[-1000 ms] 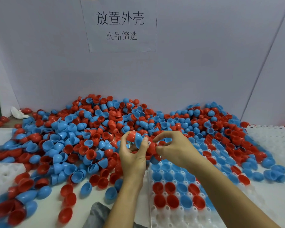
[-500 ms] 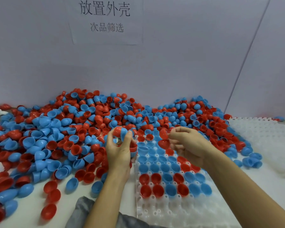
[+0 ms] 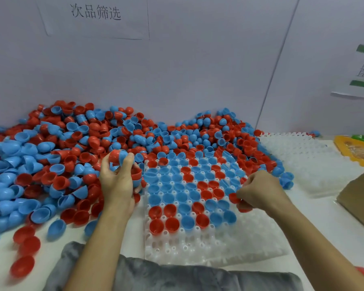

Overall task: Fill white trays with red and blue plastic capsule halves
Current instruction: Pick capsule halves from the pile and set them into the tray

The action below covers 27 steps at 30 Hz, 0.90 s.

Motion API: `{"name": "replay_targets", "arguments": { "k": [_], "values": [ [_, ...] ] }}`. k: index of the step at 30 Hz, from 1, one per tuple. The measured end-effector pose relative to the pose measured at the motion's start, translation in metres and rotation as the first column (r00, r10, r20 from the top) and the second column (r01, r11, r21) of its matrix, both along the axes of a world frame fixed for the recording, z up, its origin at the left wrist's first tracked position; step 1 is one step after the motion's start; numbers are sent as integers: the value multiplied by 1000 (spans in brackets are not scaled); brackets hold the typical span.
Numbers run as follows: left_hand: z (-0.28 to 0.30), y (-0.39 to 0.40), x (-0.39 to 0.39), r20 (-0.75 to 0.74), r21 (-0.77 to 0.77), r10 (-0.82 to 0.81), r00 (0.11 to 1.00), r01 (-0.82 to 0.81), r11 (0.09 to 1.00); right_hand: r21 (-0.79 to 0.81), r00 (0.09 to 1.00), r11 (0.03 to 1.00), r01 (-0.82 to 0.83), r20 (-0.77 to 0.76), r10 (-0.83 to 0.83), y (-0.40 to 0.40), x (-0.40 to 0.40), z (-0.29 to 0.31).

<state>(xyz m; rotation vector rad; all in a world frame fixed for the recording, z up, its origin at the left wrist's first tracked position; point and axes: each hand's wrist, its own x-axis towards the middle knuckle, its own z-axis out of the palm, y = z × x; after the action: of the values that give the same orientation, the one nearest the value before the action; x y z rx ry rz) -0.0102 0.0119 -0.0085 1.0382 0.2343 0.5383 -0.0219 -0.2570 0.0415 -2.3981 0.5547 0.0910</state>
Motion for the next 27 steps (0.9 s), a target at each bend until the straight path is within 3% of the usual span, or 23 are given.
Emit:
{"name": "replay_targets", "arguments": {
  "k": [6, 13, 18, 24, 27],
  "values": [
    [-1, 0, 0, 4, 2, 5, 1000, -5, 1000, -167, 1000, 986, 16, 9, -15, 16, -6, -29],
    [-4, 0, 2, 4, -3, 3, 1000, -3, 1000, -22, 999, 1000, -6, -53, 4, 1, 0, -23],
    [-7, 3, 3, -3, 17, 1, 1000, -1, 1000, -32, 986, 993, -111, -130, 106, -5, 0, -10],
    [-8, 2, 2, -1, 13, -6, 1000, 6, 1000, -267, 942, 916, -298, -238, 237, -9, -2, -7],
    [-6, 2, 2, -3, -12, -26, 1000, 26, 1000, -305, 930, 890, -339, -249, 269, -8, -1, -7]
  ]
}}
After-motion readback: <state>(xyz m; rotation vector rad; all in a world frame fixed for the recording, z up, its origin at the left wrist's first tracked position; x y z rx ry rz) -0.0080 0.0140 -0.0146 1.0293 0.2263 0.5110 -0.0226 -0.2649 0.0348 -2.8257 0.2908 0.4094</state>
